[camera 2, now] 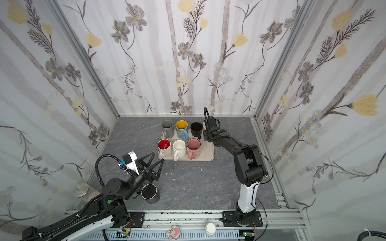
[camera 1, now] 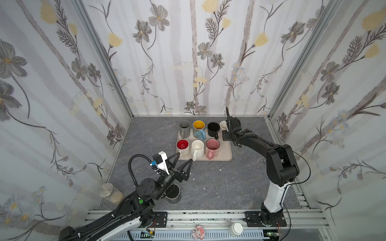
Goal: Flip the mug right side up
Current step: 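Set the pale pink mug upright at the tray's far corner with the right gripper, then move the right gripper to the black mug on the table and grasp its handle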
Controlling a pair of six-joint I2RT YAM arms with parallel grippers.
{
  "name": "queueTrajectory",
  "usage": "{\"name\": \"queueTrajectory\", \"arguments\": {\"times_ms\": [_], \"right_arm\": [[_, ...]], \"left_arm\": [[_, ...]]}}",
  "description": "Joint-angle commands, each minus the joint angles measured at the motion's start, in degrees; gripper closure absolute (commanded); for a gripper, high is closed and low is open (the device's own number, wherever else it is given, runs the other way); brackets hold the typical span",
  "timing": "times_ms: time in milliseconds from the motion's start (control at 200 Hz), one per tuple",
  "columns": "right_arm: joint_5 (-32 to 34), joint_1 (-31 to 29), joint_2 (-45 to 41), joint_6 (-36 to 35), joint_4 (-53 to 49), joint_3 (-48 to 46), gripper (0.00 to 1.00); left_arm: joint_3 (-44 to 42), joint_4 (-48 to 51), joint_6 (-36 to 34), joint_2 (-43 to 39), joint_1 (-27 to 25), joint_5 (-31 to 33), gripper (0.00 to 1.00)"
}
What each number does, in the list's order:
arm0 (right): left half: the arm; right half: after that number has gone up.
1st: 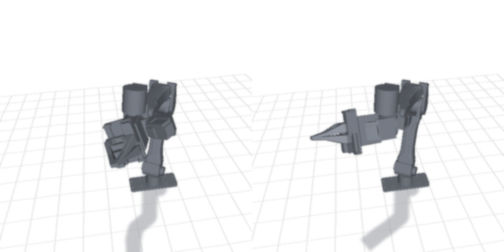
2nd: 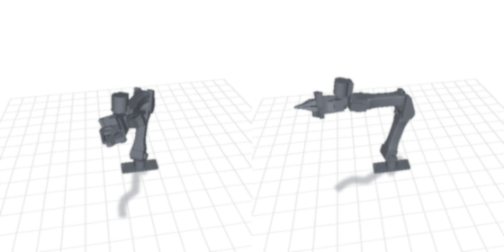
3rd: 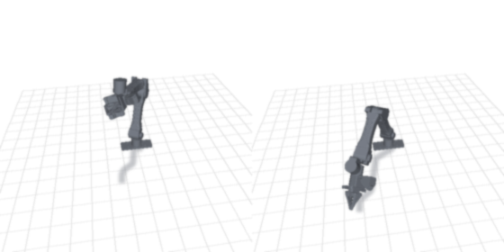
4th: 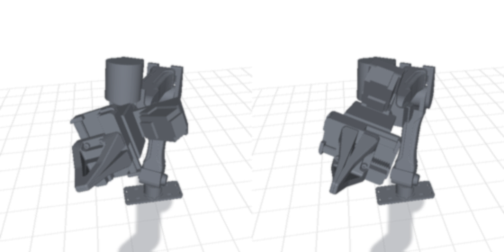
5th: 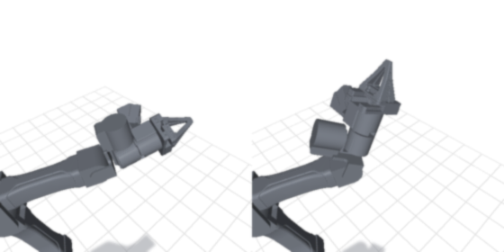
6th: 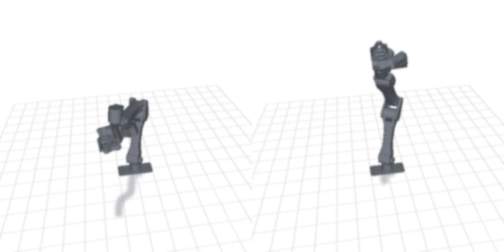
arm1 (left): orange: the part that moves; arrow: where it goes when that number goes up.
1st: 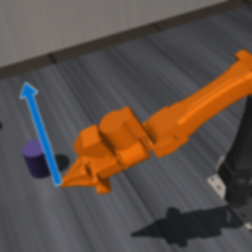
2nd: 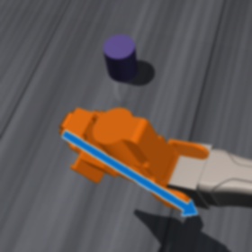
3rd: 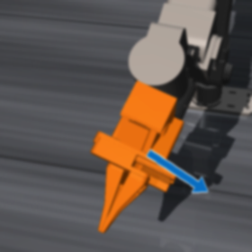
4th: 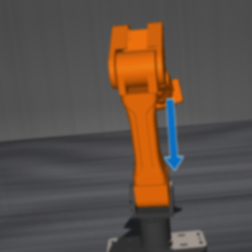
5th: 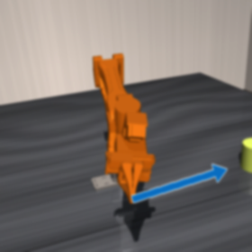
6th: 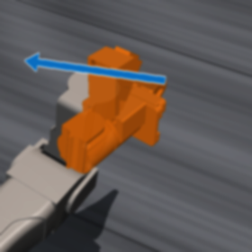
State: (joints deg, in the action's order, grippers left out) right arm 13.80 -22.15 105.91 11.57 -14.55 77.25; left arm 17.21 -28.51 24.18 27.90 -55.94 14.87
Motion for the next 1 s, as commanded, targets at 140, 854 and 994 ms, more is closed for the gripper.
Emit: {"name": "queueTrajectory", "arguments": {"times_ms": [140,854,994], "right_arm": [[-3.4,-0.4,-10.0,3.9,6.3,-7.7,0.33],[-24.9,-25.2,-33.8,8.2,22.5,-36.1,0.29],[-25.1,-34.8,-28.4,7.0,24.3,-33.5,0.28]], "left_arm": [[1.9,2.6,0.3,0.1,0.0,1.8,0.0],[4.7,29.2,16.6,-0.6,0.0,20.4,0.0],[4.1,29.2,16.6,-2.6,0.0,21.1,0.0]]}}
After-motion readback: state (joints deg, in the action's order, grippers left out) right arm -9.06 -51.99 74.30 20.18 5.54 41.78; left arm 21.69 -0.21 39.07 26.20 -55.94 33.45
